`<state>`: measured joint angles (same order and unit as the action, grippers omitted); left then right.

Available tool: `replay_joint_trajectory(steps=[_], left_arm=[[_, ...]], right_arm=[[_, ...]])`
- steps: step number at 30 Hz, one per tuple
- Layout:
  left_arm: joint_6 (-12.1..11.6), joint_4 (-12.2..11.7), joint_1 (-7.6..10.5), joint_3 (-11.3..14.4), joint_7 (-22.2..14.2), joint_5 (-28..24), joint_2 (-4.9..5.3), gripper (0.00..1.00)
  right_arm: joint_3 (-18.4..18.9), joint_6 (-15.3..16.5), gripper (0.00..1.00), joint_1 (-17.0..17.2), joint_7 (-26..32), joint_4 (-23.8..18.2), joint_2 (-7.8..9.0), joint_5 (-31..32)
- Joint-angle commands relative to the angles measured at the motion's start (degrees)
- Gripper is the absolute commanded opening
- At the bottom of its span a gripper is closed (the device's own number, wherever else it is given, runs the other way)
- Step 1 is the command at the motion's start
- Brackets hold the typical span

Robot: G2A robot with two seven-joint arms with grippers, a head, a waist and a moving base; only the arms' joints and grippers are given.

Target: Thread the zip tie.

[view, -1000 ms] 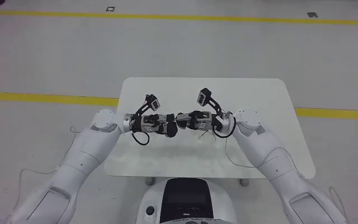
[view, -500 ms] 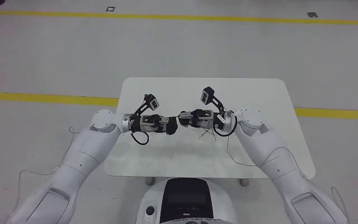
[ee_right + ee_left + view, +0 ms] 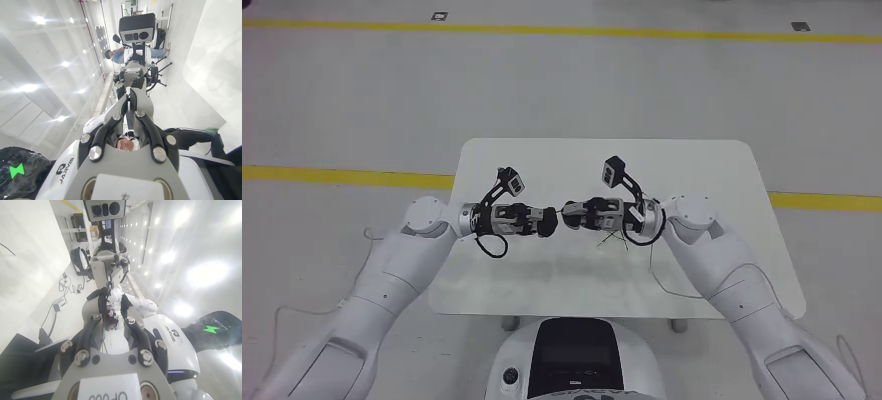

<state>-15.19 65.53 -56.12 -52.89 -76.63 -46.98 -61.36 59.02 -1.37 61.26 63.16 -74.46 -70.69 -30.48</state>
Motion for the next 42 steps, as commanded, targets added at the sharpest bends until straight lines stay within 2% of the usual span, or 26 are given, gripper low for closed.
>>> replay_joint_trajectory(steps=[1,9,29,35,36,42], left_arm=[[0.0,0.0,-0.04,0.0,0.0,0.0,0.01,0.16],[0.2,0.0,-0.13,-0.2,0.3,0.2,-0.01,0.09],[0.3,-0.8,0.33,0.4,0.4,0.3,-0.37,0.09],[0.3,-1.0,0.41,0.3,0.5,0.4,-0.43,0.04],[0.3,-1.0,0.42,0.3,0.5,0.4,-0.43,0.0],[0.5,-1.1,0.52,0.3,0.4,0.7,-0.43,0.0]], right_arm=[[-0.1,0.0,0.0,0.0,0.0,0.0,0.02,0.2],[-0.6,0.1,0.0,-0.3,0.3,0.1,0.06,0.5],[-1.5,0.7,0.0,-0.9,1.9,0.1,0.13,0.3],[-1.7,0.7,0.0,-1.1,2.4,0.2,0.21,0.6],[-1.7,0.7,0.0,-1.1,2.4,0.2,0.22,0.6],[-1.8,0.7,0.0,-1.1,1.9,0.3,0.2,0.1]])
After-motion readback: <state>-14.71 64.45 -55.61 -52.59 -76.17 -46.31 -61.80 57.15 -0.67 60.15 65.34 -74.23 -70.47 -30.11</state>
